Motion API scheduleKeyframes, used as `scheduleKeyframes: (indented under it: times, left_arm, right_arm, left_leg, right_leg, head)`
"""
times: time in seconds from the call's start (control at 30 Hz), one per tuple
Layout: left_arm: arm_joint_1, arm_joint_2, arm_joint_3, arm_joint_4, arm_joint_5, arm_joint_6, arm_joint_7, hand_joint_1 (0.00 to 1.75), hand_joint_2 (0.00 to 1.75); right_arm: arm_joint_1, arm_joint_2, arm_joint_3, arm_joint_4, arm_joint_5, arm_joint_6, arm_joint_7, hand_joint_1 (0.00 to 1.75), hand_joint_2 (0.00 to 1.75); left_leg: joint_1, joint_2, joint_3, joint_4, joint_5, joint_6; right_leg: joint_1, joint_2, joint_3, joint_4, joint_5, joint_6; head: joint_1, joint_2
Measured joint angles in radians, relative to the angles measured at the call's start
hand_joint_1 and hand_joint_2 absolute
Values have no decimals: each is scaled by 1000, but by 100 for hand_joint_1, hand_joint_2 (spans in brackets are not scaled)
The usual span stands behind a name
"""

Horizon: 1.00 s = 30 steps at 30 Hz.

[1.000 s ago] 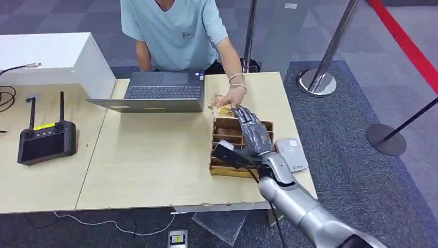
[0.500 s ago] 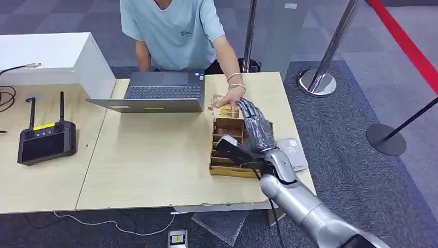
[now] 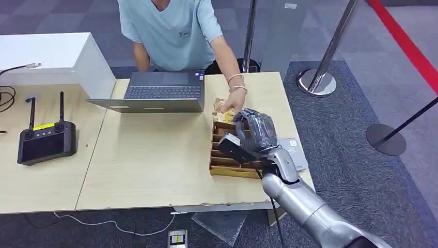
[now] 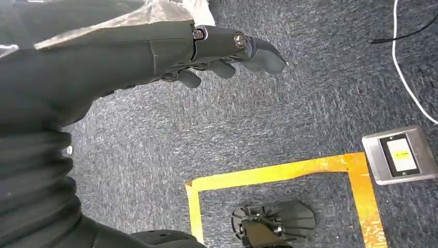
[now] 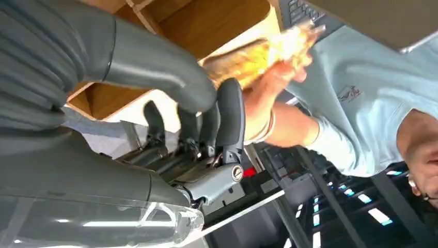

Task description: Pass the card to the sensor for recognition and then transmit it.

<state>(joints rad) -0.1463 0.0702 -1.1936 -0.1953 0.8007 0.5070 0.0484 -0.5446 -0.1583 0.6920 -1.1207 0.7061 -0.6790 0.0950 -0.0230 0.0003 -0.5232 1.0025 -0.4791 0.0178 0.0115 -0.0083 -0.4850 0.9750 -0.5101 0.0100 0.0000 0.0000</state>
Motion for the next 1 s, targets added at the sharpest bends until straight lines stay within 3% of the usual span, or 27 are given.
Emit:
scheduleKeyframes:
  times: [0.1,0.2,0.27,0.37,0.4,0.43,1.0]
  left_arm:
    - [0,0,-2,0,0,0,0,0,175]
    - [-1,0,-6,0,0,-1,0,0,175]
    - [-1,0,-7,0,0,-2,0,0,175]
    - [-2,0,-9,0,3,-2,0,0,175]
    - [-2,0,-10,0,3,-2,0,0,175]
    - [-2,0,-11,0,4,-1,0,0,175]
    - [-2,0,-16,0,10,-2,2,0,175]
  right_arm:
    - [1,0,-3,-7,-1,-2,0,173,175]
    - [4,0,-4,-9,0,-2,0,159,175]
    - [5,0,-4,-10,0,-3,0,162,175]
    - [9,0,-4,-10,0,-8,1,148,175]
    - [10,0,-5,-10,-2,-9,0,30,175]
    - [10,0,-5,-10,-3,-10,-1,0,175]
    - [43,5,-51,-58,95,-17,-6,0,175]
  left_leg:
    - [0,0,0,0,0,0]
    - [0,0,0,0,0,0]
    - [0,0,0,0,0,0]
    - [0,0,0,0,0,0]
    - [0,0,0,0,0,0]
    - [0,0,0,0,0,0]
    - [0,0,0,0,0,0]
  right_leg:
    - [0,0,0,0,0,0]
    - [0,0,0,0,0,0]
    - [0,0,0,0,0,0]
    - [0,0,0,0,0,0]
    - [0,0,0,0,0,0]
    - [0,0,0,0,0,0]
    - [0,0,0,0,0,0]
  head:
    - [0,0]
    - [0,0]
    - [0,0]
    - [0,0]
    - [0,0]
    - [0,0]
    - [0,0]
